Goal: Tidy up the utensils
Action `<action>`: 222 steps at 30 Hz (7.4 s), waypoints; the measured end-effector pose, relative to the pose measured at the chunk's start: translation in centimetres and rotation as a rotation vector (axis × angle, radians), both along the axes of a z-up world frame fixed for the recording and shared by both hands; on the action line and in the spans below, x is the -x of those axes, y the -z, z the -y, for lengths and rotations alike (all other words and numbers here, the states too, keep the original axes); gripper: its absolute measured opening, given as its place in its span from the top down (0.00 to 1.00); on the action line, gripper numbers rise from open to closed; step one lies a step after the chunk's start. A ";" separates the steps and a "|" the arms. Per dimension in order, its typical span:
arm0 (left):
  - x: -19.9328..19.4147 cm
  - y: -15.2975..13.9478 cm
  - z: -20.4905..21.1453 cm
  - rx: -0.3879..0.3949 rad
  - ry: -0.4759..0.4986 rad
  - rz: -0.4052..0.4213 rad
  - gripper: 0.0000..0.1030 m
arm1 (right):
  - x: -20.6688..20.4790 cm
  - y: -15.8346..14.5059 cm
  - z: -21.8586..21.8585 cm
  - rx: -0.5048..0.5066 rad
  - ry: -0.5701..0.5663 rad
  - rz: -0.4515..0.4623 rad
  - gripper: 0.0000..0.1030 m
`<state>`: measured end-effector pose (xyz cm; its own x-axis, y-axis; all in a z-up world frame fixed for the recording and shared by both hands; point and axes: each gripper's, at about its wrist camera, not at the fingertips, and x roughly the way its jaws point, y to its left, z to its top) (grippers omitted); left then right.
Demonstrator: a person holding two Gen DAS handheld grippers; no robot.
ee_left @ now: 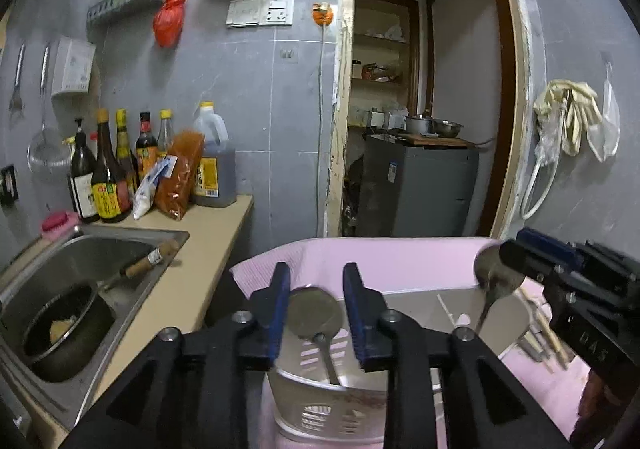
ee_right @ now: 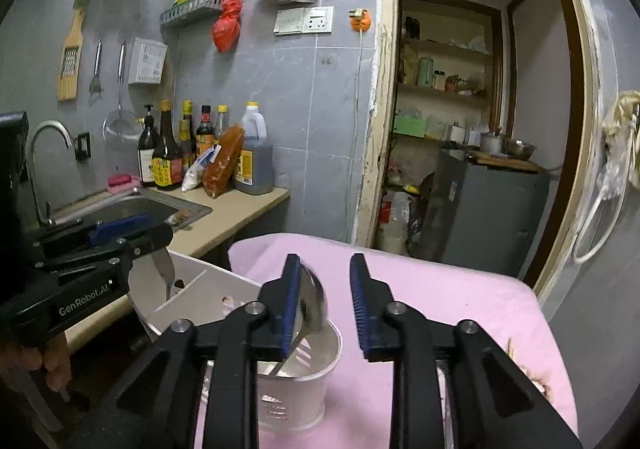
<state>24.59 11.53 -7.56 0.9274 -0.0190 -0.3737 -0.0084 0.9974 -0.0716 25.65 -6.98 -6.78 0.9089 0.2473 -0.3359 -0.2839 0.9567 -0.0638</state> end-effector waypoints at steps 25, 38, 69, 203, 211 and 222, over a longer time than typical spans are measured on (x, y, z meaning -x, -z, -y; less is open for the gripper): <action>2.3 -7.9 9.3 0.066 -0.002 0.116 0.05 | 3.8 -7.6 15.5 -0.127 0.219 0.139 0.03; 1.1 -6.7 16.8 0.055 0.053 0.117 0.00 | 3.7 -6.7 22.6 -0.100 0.231 0.126 0.01; -9.4 3.4 26.9 -0.067 0.076 -0.102 0.02 | -9.0 8.4 29.6 -0.223 0.170 -0.302 0.34; 0.2 -8.0 -2.2 -0.208 -0.199 0.239 0.98 | 0.0 -5.4 1.9 -0.255 -0.024 0.092 0.96; -0.9 -5.3 -1.1 -0.214 -0.183 0.246 0.98 | -0.9 -3.4 1.6 -0.262 0.002 0.067 0.96; -0.2 -1.9 2.0 -0.310 -0.127 0.248 0.98 | -1.6 -0.1 1.4 -0.266 -0.017 -0.010 0.96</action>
<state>24.75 9.54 -5.67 0.9777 0.1800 -0.1086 -0.1535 0.9641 0.2166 27.28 -8.41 -6.68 0.9007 0.3435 -0.2659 -0.2995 0.9345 0.1925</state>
